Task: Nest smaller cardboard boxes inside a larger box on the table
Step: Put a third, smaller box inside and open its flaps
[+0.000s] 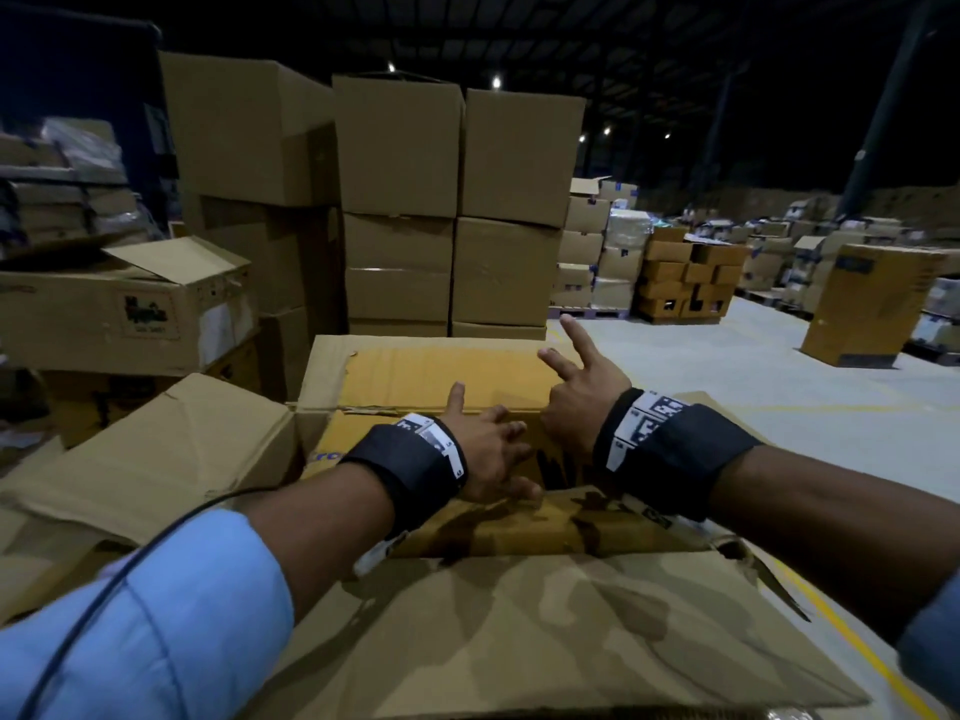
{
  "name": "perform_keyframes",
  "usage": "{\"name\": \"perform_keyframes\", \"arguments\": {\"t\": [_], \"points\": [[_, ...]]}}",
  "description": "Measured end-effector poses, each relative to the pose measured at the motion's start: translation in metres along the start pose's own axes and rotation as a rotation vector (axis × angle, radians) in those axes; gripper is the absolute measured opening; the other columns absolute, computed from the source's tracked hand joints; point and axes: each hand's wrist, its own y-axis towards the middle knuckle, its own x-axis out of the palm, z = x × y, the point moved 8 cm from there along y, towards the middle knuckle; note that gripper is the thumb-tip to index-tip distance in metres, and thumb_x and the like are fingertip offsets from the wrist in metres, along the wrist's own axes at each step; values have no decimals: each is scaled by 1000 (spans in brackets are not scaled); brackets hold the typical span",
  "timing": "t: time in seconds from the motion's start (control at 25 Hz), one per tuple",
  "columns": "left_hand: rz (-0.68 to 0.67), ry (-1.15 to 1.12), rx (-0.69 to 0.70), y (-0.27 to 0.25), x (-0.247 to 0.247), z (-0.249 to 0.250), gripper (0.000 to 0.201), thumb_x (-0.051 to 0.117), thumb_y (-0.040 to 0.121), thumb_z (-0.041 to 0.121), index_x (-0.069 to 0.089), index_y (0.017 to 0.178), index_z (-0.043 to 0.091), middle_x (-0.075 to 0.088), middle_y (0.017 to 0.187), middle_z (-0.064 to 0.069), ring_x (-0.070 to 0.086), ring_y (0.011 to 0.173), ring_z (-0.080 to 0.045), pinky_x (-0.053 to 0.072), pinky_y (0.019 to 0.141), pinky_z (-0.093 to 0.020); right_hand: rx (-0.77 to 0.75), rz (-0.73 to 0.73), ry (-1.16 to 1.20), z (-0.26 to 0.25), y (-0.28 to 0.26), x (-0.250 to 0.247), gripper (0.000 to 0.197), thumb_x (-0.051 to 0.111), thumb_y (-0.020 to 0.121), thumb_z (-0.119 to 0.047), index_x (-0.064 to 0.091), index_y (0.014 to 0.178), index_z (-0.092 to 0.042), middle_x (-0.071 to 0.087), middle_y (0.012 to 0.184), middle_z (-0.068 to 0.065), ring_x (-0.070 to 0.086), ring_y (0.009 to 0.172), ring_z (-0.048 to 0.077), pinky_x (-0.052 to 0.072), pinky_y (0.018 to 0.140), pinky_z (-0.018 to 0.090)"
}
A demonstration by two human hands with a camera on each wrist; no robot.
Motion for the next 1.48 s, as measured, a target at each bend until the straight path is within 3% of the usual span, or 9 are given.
{"name": "perform_keyframes", "arguments": {"t": [0.16, 0.24, 0.32, 0.4, 0.48, 0.6, 0.72, 1.16, 1.48], "points": [[20, 41, -21, 8, 2, 22, 76, 15, 94, 74, 11, 158, 33, -2, 167, 3, -14, 151, -26, -12, 107, -76, 44, -75, -56, 4, -18, 47, 51, 34, 99, -54, 45, 145, -34, 29, 161, 2, -5, 151, 40, -27, 100, 74], [24, 28, -33, 10, 0, 25, 76, 16, 93, 74, 12, 157, 33, -2, 167, 3, -12, 152, -26, -10, 107, -76, 75, -144, -9, 5, -27, 79, 55, 31, 100, -55, 43, 147, -30, 28, 161, 6, -3, 151, 41, -26, 100, 74], [13, 12, -45, 12, -1, 25, 76, 17, 93, 75, 11, 157, 35, -2, 167, 4, -11, 152, -26, -10, 108, -75, 125, -178, 182, 10, -34, 111, 54, 30, 99, -52, 43, 145, -26, 32, 159, 11, 6, 150, 42, -11, 108, 75], [-3, 7, -46, 15, 0, 28, 75, 17, 93, 75, 11, 157, 35, -1, 167, 5, -10, 152, -25, -10, 108, -75, 145, -149, 513, 18, -36, 140, 48, 25, 100, -47, 39, 141, -28, 39, 153, 14, 27, 143, 42, 16, 112, 67], [-22, -6, -59, 14, 2, 27, 75, 17, 94, 74, 11, 157, 35, -1, 166, 6, -10, 152, -24, -11, 109, -74, 103, -147, 779, 19, -34, 160, 54, 19, 100, -53, 25, 150, -32, 28, 158, 17, 32, 140, 42, 29, 111, 59], [-44, -7, -83, 14, 3, 29, 74, 16, 94, 73, 10, 157, 35, -1, 166, 6, -9, 152, -24, -11, 110, -73, 99, -138, 892, 14, -38, 178, 65, 14, 97, -64, 5, 155, -36, 2, 166, 9, 12, 149, 41, 22, 114, 63], [-66, 7, -100, 13, 3, 31, 73, 13, 95, 72, 10, 157, 34, 0, 166, 5, -8, 152, -24, -11, 110, -73, 118, -95, 881, 9, -36, 181, 72, 10, 93, -71, 3, 156, -35, -1, 166, 9, 8, 149, 42, 19, 113, 66], [-97, -62, -139, 6, 2, 26, 70, 17, 96, 70, 16, 157, 35, 7, 166, 8, -4, 153, -22, -7, 112, -72, 119, -38, 991, 6, -41, 180, 68, 12, 99, -62, 1, 158, -31, -8, 166, 8, -7, 151, 38, -2, 117, 64], [-249, -153, -216, -13, 29, -13, 67, 12, 96, 70, 21, 155, 41, 1, 165, 16, -19, 150, -23, -11, 114, -67, -242, 112, 797, -7, -41, 116, 70, 8, 96, -68, 18, 156, -34, 4, 167, -1, -8, 152, 27, -9, 115, 67]]}}
